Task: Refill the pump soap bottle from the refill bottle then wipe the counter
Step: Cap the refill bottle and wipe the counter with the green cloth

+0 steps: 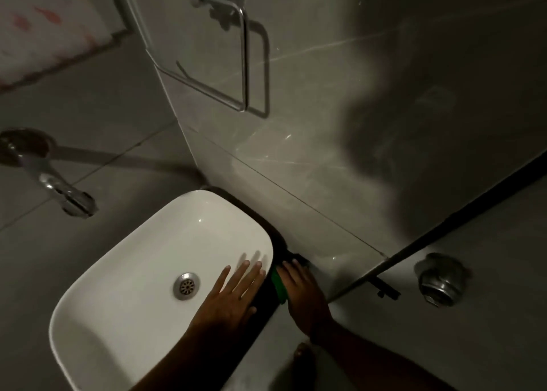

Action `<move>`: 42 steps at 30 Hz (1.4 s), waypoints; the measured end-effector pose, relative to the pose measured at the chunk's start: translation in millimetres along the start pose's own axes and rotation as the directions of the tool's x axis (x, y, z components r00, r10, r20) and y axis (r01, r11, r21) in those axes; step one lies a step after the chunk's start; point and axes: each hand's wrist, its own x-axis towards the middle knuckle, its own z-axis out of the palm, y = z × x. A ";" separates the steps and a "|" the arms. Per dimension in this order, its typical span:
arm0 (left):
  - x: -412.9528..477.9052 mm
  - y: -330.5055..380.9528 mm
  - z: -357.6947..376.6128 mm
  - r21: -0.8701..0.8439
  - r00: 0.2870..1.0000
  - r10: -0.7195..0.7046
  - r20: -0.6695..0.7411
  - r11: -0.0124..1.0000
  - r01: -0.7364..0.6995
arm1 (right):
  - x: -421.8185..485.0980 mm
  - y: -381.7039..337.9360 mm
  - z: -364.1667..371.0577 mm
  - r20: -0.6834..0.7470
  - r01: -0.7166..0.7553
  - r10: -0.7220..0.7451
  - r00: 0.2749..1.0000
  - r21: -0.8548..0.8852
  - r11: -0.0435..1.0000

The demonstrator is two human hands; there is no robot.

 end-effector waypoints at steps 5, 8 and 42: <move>3.4 -0.6 -0.1 -0.036 1.000 0.016 -0.023 0.999 -0.017 | 26.8 6.1 39.7 0.184 -0.141 0.153 0.971 -0.079 0.987; 2.9 -1.1 0.2 -0.068 1.000 0.001 -0.005 0.998 -0.001 | 31.8 3.3 61.7 0.243 -0.175 0.197 0.950 -0.111 0.978; -93.7 -5.2 -7.4 -0.204 0.990 -0.017 0.137 0.978 0.045 | -112.7 -127.8 128.6 0.171 0.309 -0.321 0.931 0.096 0.946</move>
